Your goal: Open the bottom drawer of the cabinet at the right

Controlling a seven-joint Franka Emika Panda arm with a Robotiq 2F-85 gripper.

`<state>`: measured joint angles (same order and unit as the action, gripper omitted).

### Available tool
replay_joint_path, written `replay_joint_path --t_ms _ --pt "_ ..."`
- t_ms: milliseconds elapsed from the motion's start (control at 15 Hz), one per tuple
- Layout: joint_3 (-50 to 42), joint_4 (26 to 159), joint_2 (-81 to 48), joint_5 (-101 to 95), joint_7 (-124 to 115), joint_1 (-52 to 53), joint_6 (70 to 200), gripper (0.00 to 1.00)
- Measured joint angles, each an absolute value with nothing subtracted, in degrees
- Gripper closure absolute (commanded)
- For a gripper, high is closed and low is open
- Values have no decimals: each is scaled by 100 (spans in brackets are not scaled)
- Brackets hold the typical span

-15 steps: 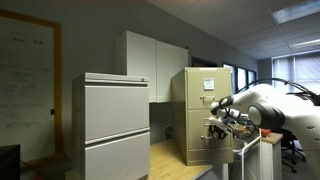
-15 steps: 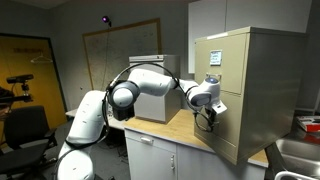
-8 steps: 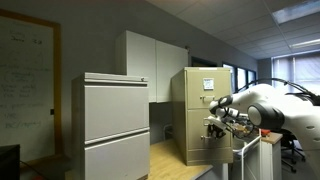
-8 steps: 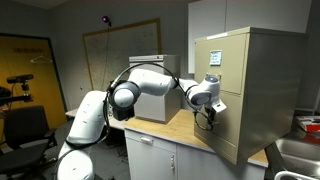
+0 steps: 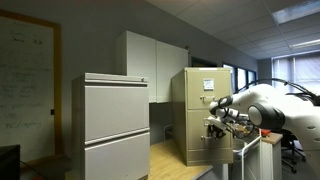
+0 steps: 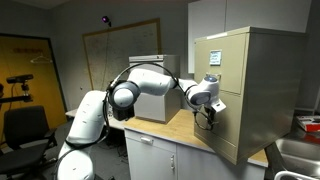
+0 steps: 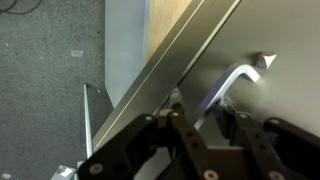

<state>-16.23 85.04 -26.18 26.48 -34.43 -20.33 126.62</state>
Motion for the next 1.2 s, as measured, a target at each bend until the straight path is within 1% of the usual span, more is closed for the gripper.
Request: replay_joint_path --t_ms 533,933,1200 --pt "-1320 9269 -2292 3100 -3316 -2041 13624 88" --pt "-1200 9911 -2051 4325 -2572 -2100 14383 88" --pt "-1131 10173 -1969 5427 -1876 -2163 14620 88"
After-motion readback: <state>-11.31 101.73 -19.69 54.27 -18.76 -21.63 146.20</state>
